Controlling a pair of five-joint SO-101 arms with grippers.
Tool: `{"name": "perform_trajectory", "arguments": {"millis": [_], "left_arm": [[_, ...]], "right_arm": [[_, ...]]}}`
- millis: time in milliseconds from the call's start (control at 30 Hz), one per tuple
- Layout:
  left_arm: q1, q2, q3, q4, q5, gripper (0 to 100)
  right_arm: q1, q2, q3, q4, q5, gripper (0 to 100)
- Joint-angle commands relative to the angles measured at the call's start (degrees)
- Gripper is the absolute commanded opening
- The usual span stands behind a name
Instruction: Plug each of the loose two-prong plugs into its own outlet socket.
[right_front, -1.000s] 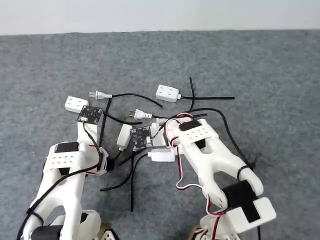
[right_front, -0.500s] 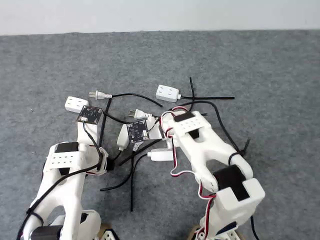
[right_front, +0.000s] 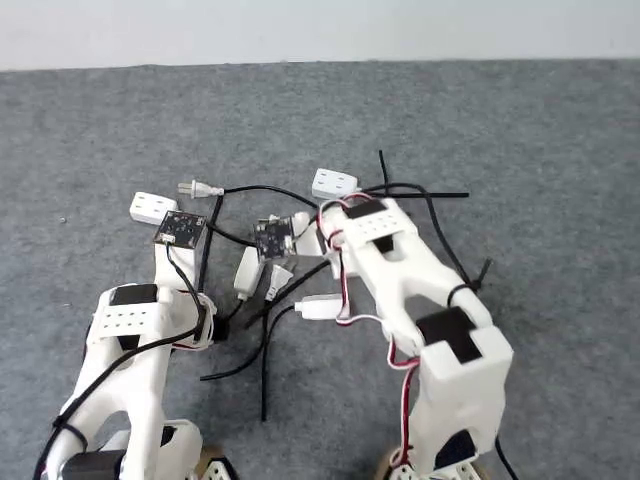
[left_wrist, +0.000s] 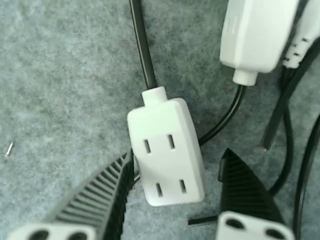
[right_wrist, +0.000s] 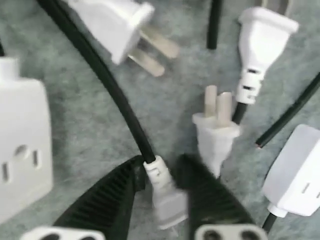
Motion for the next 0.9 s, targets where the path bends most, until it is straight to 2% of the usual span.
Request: {"name": "perform_trajectory", "arguments": {"millis": [0, 167, 433, 600, 733, 867], "left_arm": [[-0.4, -0.8, -0.1, -1.0, -0.4, 26], [-0.4, -0.8, -0.3, -1.0, -0.2, 26], [0.0, -0.8, -0.4, -1.2, 2.1, 26], [0.2, -0.8, -0.4, -1.2, 2.3, 26], [2.6, -0.8, -0.3, -1.3, 2.8, 26], [4.7, -0.5, 0.0, -3.5, 10.2, 26]], "right_arm": [[2.0, 3.6, -7.2, 3.0, -3.4, 1.9], [2.1, 1.4, -8.2, 10.1, -5.9, 0.9], [2.9, -10.4, -4.1, 12.6, -34.6, 0.9], [5.8, -22.9, 6.9, 13.0, -47.5, 0.9], [9.0, -35.6, 19.4, 8.7, -57.1, 0.9], [12.1, -47.1, 32.4, 4.2, -64.6, 0.9]]}}
